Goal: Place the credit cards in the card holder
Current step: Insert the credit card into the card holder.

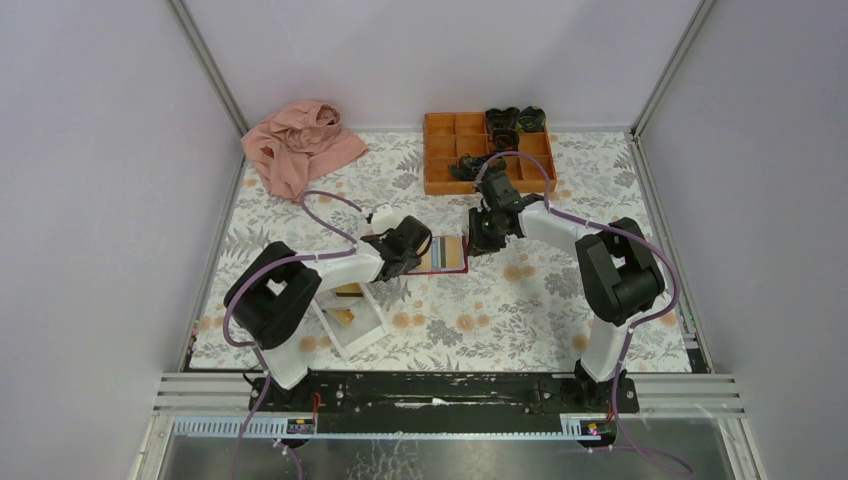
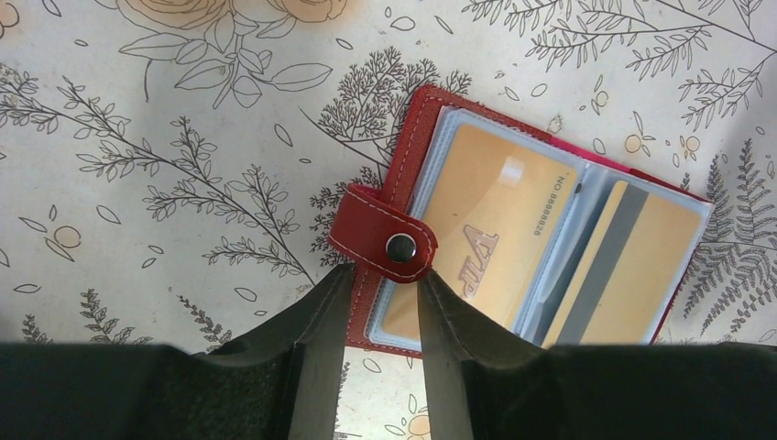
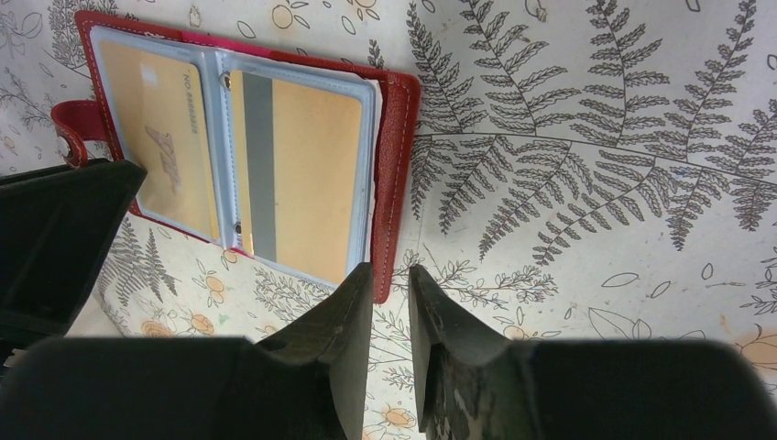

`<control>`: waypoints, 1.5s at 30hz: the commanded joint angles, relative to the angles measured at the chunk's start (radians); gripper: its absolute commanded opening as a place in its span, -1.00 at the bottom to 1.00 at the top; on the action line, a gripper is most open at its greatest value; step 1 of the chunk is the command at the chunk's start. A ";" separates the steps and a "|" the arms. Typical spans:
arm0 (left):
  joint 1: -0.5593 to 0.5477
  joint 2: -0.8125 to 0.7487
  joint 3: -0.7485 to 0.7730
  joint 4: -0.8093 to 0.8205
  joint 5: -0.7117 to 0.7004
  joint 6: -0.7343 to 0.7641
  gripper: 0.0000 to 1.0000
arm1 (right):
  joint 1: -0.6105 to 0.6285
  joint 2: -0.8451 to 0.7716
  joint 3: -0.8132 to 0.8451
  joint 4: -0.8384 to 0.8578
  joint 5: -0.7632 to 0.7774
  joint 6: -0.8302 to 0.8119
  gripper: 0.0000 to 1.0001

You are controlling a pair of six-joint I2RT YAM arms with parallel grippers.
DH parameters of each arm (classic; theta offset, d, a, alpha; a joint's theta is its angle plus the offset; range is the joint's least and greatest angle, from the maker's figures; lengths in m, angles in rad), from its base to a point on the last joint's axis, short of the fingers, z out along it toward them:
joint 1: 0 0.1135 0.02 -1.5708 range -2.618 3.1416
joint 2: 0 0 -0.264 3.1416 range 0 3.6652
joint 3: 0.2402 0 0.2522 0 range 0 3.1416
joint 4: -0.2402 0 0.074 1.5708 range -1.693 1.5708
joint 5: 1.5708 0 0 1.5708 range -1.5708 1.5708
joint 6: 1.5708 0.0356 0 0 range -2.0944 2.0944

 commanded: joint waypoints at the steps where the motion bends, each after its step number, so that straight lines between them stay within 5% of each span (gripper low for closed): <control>1: -0.005 0.039 -0.001 0.023 -0.014 0.006 -0.23 | 0.004 -0.034 0.019 -0.001 0.003 -0.007 -0.44; 19: -0.042 0.053 0.045 0.077 0.026 0.039 -0.30 | 0.005 -0.071 0.010 0.002 0.046 -0.007 -0.43; 31: -0.050 -0.105 0.108 -0.025 -0.063 0.054 0.16 | 0.004 -0.103 0.029 0.001 0.056 -0.008 -0.41; 38: -0.050 -0.247 0.141 -0.188 -0.113 0.008 0.25 | 0.004 -0.142 0.024 0.001 0.056 -0.007 -0.40; 45: -0.049 -0.375 0.196 -0.517 -0.143 -0.124 0.31 | 0.005 -0.173 0.047 -0.006 0.054 -0.014 -0.39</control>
